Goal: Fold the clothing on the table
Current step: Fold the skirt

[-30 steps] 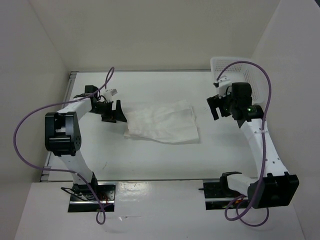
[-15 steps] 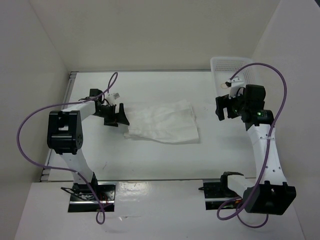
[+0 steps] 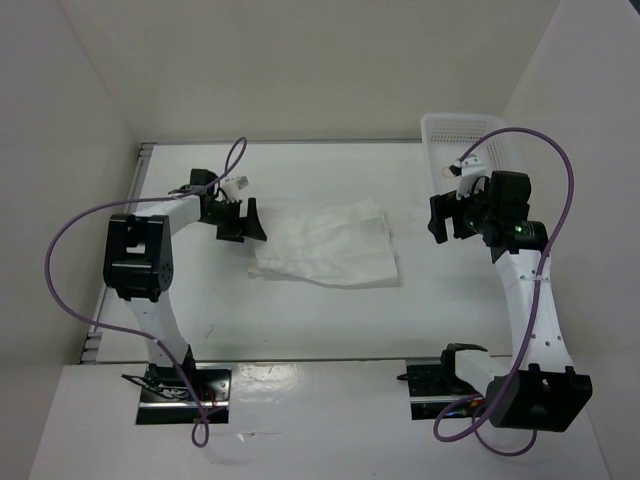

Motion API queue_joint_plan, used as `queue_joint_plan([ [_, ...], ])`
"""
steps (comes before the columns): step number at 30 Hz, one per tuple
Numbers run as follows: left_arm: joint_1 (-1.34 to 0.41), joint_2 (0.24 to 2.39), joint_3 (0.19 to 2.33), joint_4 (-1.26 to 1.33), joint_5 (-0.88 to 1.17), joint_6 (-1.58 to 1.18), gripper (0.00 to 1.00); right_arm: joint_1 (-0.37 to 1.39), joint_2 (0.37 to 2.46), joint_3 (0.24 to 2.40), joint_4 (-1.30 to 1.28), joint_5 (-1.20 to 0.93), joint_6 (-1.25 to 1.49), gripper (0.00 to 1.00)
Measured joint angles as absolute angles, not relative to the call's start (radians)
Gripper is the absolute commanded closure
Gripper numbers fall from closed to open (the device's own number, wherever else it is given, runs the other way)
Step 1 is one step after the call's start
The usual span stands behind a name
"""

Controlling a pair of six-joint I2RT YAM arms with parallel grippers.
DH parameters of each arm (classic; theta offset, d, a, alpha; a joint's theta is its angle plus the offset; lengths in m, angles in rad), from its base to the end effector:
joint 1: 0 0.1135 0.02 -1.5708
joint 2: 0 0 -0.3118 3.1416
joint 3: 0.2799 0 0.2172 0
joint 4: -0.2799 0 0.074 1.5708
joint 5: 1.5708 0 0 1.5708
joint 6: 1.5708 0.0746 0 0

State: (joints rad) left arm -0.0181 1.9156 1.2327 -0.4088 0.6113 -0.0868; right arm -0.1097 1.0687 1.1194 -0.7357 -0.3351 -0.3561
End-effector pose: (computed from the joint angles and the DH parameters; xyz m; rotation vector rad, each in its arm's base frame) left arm 0.3866 -0.0498 0.2019 0.1099 2.5803 -0.8444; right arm 0.1888 0.0039 0.3659 -0.4469 2.1683 0.1216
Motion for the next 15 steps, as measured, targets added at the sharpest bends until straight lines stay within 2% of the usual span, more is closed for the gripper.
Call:
queue_joint_plan([
  [11, -0.062, 1.993, 1.338, -0.347, 0.556, -0.092, 0.01, -0.11, 1.069, 1.119, -0.746, -0.355, -0.356, 0.07],
  [15, -0.075, 1.998, 1.341, -0.339, 0.543, -0.086, 0.17, -0.11, 1.069, 1.119, -0.747, -0.354, -0.356, 0.07],
])
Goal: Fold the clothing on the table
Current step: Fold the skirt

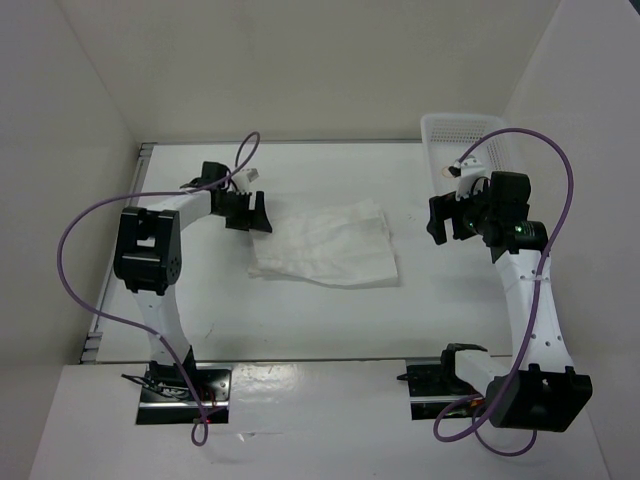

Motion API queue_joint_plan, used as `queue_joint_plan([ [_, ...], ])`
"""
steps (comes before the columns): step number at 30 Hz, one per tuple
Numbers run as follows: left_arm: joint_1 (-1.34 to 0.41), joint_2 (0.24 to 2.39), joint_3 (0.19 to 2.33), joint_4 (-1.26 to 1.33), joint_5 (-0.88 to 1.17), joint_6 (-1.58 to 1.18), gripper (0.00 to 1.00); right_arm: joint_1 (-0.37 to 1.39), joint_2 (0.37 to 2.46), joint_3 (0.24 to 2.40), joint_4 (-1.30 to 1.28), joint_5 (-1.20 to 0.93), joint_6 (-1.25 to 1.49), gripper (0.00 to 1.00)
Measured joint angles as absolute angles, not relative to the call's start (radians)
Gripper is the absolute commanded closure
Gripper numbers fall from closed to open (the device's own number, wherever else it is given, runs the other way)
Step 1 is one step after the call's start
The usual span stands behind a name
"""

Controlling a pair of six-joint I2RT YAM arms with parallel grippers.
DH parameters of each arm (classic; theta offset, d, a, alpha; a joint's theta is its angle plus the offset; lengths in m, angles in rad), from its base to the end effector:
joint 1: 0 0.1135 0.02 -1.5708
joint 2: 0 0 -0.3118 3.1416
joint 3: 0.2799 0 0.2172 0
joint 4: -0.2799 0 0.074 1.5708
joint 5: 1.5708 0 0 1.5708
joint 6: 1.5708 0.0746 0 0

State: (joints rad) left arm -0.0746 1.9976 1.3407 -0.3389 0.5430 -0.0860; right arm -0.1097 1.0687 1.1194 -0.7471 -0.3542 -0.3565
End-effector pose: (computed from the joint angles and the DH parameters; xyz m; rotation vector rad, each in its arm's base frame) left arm 0.4219 -0.0702 0.2017 0.1926 2.5143 -0.7570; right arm 0.1875 0.0054 0.3650 -0.4560 2.1729 0.1464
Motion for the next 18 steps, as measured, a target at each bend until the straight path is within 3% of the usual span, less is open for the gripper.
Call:
queue_joint_plan([
  [1, -0.077, 1.999, 1.34, -0.339, 0.541, -0.081, 0.25, -0.11, 1.069, 1.119, -0.748, -0.354, -0.356, 0.07],
  [7, -0.084, 2.003, 1.32, -0.352, 0.551, -0.045, 0.45, -0.11, 1.069, 1.119, -0.749, -0.354, -0.356, 0.06],
  [10, -0.084, 2.001, 1.304, -0.362, 0.555, -0.02, 0.68, -0.11, 1.069, 1.119, -0.749, -0.354, -0.356, 0.06],
  [11, -0.084, 2.001, 1.297, -0.368, 0.56, -0.011, 0.84, -0.11, 1.069, 1.119, -0.749, -0.354, -0.356, 0.06],
  [13, -0.084, 2.001, 1.285, -0.381, 0.573, 0.001, 0.96, -0.11, 1.069, 1.119, -0.749, -0.355, -0.356, 0.06],
  [14, -0.084, 2.001, 1.284, -0.386, 0.578, -0.003, 1.0, -0.11, 1.069, 1.119, -0.749, -0.356, -0.356, 0.06],
  [18, -0.084, 2.0, 1.281, -0.388, 0.585, -0.004, 1.0, -0.109, 1.077, 1.12, -0.757, -0.37, -0.36, 0.06],
])
